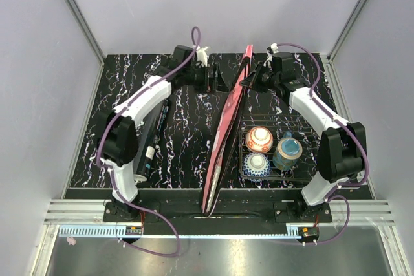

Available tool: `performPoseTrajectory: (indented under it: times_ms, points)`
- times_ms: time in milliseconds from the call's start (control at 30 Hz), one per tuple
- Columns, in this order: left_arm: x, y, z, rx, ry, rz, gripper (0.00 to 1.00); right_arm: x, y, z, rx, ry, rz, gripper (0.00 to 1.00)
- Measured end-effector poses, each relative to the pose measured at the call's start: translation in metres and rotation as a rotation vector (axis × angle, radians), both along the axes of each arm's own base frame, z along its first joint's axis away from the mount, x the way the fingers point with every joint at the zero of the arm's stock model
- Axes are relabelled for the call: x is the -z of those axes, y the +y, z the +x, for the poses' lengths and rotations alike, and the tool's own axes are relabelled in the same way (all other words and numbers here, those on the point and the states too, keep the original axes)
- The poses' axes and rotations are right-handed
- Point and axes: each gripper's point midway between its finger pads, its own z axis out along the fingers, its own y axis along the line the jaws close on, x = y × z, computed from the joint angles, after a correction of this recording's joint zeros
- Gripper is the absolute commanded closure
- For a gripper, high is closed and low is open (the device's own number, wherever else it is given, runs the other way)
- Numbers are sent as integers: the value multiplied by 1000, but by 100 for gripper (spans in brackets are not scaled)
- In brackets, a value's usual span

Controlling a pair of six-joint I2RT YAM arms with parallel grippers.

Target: Pack up the badminton gear

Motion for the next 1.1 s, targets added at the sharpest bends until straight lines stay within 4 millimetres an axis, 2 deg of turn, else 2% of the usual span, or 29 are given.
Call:
performPoseTrajectory:
  times_ms: [100,200,233,267,333,367,467,567,633,700,767,833,867,933,967,1000,1033,1100]
  points:
    - [36,-15,-7,44,73,15,11,-3,3,0,1,3,24,100]
    - [66,-25,-13,74,136,38,28,-7,4,2,8,1,46,100]
    - [71,-26,-14,77,150,42,47,-8,5,2,11,-1,52,100]
    - [76,-26,-14,82,160,45,57,-8,5,3,14,-1,55,100]
    - [81,-25,-14,81,172,52,83,-8,5,3,19,4,62,100]
    - [81,-23,-14,82,175,59,100,-8,5,4,22,7,67,100]
    - [71,-18,-12,81,162,97,100,-8,6,6,36,13,80,100]
    - [40,-18,-5,73,100,98,100,-6,5,9,67,18,75,100]
    - [8,-18,-9,74,51,78,100,-5,5,11,99,24,76,100]
    - [-36,-23,-22,95,-22,33,100,-4,8,15,131,24,98,100]
    - [-78,-34,-47,142,-80,-30,100,-2,11,20,162,24,140,100]
    - [-104,-48,-69,186,-142,-68,97,-1,19,20,160,34,214,100]
    - [-108,-56,-79,207,-155,-74,91,-3,26,19,153,35,251,100]
    - [-100,-67,-91,236,-141,-72,75,-7,39,17,129,23,306,100]
    - [-92,-71,-98,254,-117,-71,72,-7,45,17,121,15,332,100]
    - [-81,-75,-106,273,-84,-66,64,-5,48,19,121,10,352,100]
    - [-70,-78,-116,296,-44,-60,51,0,49,21,125,10,366,100]
    - [-51,-83,-133,335,7,-42,43,13,48,22,138,18,389,100]
